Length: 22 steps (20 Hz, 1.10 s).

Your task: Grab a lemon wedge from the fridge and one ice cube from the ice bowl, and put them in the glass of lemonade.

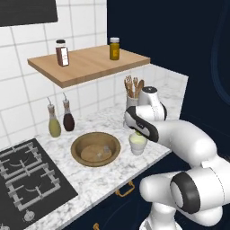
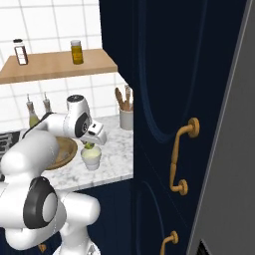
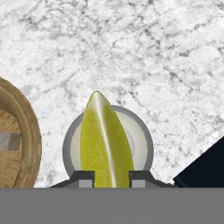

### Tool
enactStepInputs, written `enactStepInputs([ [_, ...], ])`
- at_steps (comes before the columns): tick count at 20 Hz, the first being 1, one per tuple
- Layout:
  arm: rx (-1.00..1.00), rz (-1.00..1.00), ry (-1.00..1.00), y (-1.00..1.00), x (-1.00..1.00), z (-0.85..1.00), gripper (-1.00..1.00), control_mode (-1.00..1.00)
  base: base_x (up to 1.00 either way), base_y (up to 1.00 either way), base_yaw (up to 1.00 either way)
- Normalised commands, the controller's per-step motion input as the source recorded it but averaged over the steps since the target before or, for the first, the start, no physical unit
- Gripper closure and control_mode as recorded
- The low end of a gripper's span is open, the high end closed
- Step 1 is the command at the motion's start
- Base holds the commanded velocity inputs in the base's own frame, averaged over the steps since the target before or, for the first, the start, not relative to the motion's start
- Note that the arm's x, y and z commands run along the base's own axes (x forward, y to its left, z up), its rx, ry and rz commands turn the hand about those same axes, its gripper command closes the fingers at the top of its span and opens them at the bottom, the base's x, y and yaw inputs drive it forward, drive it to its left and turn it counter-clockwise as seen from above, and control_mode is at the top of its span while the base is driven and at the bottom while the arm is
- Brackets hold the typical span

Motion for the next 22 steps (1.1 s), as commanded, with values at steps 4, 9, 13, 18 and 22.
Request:
enactStepInputs([
  [4,0.0,0.0,0.0,0.0,0.0,0.0,1.0,-1.0,0.0,0.0,0.0],
  [9,0.0,0.0,0.0,0.0,0.0,0.0,-1.0,-1.0,0.0,0.0,0.0],
  [13,0.0,0.0,0.0,0.0,0.0,0.0,-1.0,-1.0,0.0,0.0,0.0],
  [18,0.0,0.0,0.0,0.0,-0.02,0.02,-1.0,-1.0,0.0,0.0,0.0],
  [22,0.01,0.0,-0.09,0.08,-0.15,0.37,-1.0,-1.0,0.0,0.0,0.0],
])
